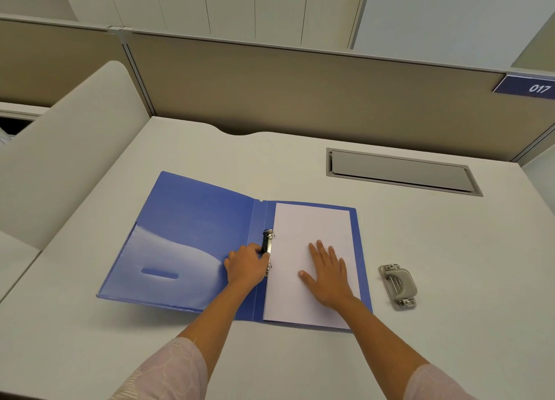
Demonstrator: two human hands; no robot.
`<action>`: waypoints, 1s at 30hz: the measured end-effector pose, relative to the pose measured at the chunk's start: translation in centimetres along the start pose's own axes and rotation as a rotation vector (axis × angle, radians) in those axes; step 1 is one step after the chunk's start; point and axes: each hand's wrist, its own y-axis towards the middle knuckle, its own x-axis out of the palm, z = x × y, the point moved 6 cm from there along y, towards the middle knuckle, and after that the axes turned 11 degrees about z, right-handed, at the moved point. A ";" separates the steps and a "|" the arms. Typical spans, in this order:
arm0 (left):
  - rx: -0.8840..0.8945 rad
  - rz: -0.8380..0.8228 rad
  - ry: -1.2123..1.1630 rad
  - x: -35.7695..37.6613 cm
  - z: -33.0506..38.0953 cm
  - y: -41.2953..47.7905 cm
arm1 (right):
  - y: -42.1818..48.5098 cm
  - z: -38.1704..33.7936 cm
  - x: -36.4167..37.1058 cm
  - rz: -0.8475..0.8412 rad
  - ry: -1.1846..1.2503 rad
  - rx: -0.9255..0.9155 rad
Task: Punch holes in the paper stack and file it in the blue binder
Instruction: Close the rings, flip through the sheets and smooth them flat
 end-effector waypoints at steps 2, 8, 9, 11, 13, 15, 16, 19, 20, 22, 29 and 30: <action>-0.042 -0.022 -0.059 0.2 0.0 0.0 | 0.0 0.3 0.7 -0.025 -0.023 -0.006; -0.163 -0.053 -0.148 0.6 -0.3 0.9 | 0.0 0.8 1.6 -0.060 -0.033 -0.015; -0.183 -0.075 -0.162 0.8 -0.4 1.0 | -0.1 0.9 1.7 -0.065 -0.034 -0.014; -0.208 -0.106 -0.166 1.2 -0.6 1.3 | -0.3 1.0 2.0 -0.071 -0.040 -0.011; -0.229 -0.128 -0.143 1.4 -0.8 1.6 | -0.3 1.1 2.2 -0.070 -0.044 -0.012; -0.248 -0.150 -0.109 1.6 -0.9 1.8 | -0.2 1.2 2.3 -0.068 -0.049 -0.014; -0.252 -0.160 -0.095 1.8 -0.9 1.9 | -0.2 1.2 2.4 -0.067 -0.053 -0.014; -0.250 -0.171 -0.044 1.9 -0.7 2.1 | -0.1 1.3 2.6 -0.069 -0.059 -0.014; -0.249 -0.172 -0.024 1.9 -0.6 2.2 | -0.1 1.3 2.6 -0.070 -0.063 -0.014; -0.238 -0.180 0.014 1.9 -0.3 2.3 | -0.1 1.3 2.7 -0.075 -0.069 -0.012; -0.168 -0.227 0.096 2.1 0.5 2.8 | 0.0 1.3 2.7 -0.085 -0.078 -0.009; -0.155 -0.213 0.091 2.1 0.7 2.8 | 0.0 1.3 2.7 -0.085 -0.079 -0.008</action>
